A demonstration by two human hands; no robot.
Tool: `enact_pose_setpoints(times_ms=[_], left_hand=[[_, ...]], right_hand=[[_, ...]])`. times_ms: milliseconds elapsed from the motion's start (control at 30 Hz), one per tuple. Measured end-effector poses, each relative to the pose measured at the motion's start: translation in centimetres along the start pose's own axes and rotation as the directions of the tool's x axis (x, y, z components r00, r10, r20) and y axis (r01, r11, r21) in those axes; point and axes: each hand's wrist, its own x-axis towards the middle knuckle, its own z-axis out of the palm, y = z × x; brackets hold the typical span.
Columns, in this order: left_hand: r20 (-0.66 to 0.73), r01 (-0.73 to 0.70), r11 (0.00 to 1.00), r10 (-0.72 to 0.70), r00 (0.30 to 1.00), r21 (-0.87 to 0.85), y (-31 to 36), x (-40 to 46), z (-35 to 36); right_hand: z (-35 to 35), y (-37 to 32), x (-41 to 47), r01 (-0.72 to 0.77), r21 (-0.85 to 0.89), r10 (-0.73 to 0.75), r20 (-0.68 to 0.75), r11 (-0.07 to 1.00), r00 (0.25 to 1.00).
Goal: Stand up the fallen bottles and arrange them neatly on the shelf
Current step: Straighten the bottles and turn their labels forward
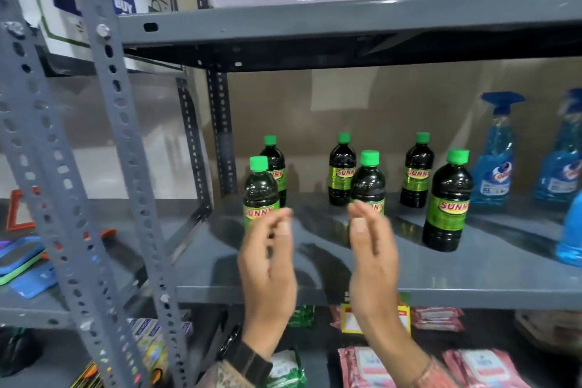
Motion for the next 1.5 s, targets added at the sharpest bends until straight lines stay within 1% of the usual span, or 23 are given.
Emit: enact_pose_setpoints(times_ms=[33,67,100,133,167,233,300,367,467,600,700,800,933,1033,1167,1367,1500], left_hand=[[0.154,0.019,0.999,-0.023,0.988,0.029,-0.2,0.1,1.4],[0.279,0.071,0.996,-0.085,0.956,0.06,-0.3,0.6,2.7],[0.362,0.144,0.986,-0.165,0.917,0.083,-0.5,1.3,4.1],[0.413,0.242,0.968,-0.248,0.876,0.068,-0.4,1.8,5.8],[0.433,0.357,0.934,-0.335,0.837,0.034,-0.5,2.4,7.4],[0.431,0.564,0.824,-0.49,0.758,-0.054,-1.0,3.5,10.4],[0.4,0.668,0.735,-0.582,0.708,-0.114,-1.2,4.1,12.4],[0.364,0.708,0.692,-0.63,0.686,-0.137,-1.0,4.0,13.2],[0.326,0.702,0.697,-0.637,0.699,-0.145,-0.5,3.6,13.6],[0.292,0.686,0.703,-0.626,0.723,-0.189,-0.2,3.1,13.5],[0.297,0.67,0.718,-0.609,0.735,-0.189,-0.8,2.9,13.0],[0.345,0.64,0.748,-0.562,0.752,-0.177,-1.4,2.9,12.4],[0.431,0.597,0.792,-0.498,0.753,-0.127,-2.0,2.3,11.7],[0.441,0.577,0.809,-0.48,0.759,-0.114,-2.1,2.2,11.3],[0.431,0.568,0.812,-0.468,0.772,-0.136,-2.3,2.4,11.0],[0.454,0.552,0.828,-0.454,0.766,-0.103,-2.7,2.3,11.0],[0.461,0.539,0.835,-0.436,0.773,-0.113,-2.6,2.1,10.9]], right_hand=[[-1.5,-0.1,0.9,0.032,-0.016,-0.034,-0.112,0.999,0.993],[-2.8,0.2,2.2,0.036,-0.033,-0.042,-0.205,0.999,0.978],[-3.7,0.5,3.7,0.011,-0.035,-0.02,-0.254,0.999,0.967],[-4.6,0.8,5.5,-0.054,-0.023,0.046,-0.263,0.998,0.964],[-5.0,0.9,7.1,-0.145,0.011,0.144,-0.238,0.989,0.961],[-5.2,1.3,9.5,-0.32,0.08,0.328,-0.139,0.944,0.934],[-5.2,1.5,10.3,-0.427,0.102,0.431,-0.025,0.899,0.902],[-5.1,1.1,10.0,-0.48,0.108,0.475,0.063,0.871,0.878],[-4.9,1.4,9.4,-0.503,0.085,0.492,0.123,0.86,0.862],[-4.8,1.8,8.6,-0.421,0.053,0.408,0.164,0.906,0.898],[-4.5,1.8,8.3,-0.411,0.052,0.394,0.199,0.91,0.897],[-4.6,1.8,8.4,-0.4,0.056,0.383,0.192,0.915,0.903],[-4.7,1.9,8.2,-0.381,0.002,0.373,0.197,0.925,0.907],[-4.4,1.8,7.9,-0.377,-0.003,0.371,0.19,0.926,0.909],[-3.9,1.7,7.6,-0.394,-0.008,0.387,0.199,0.919,0.9],[-3.9,1.7,7.6,-0.361,-0.021,0.359,0.175,0.932,0.917],[-4.5,1.2,7.6,-0.363,-0.023,0.36,0.203,0.932,0.911]])
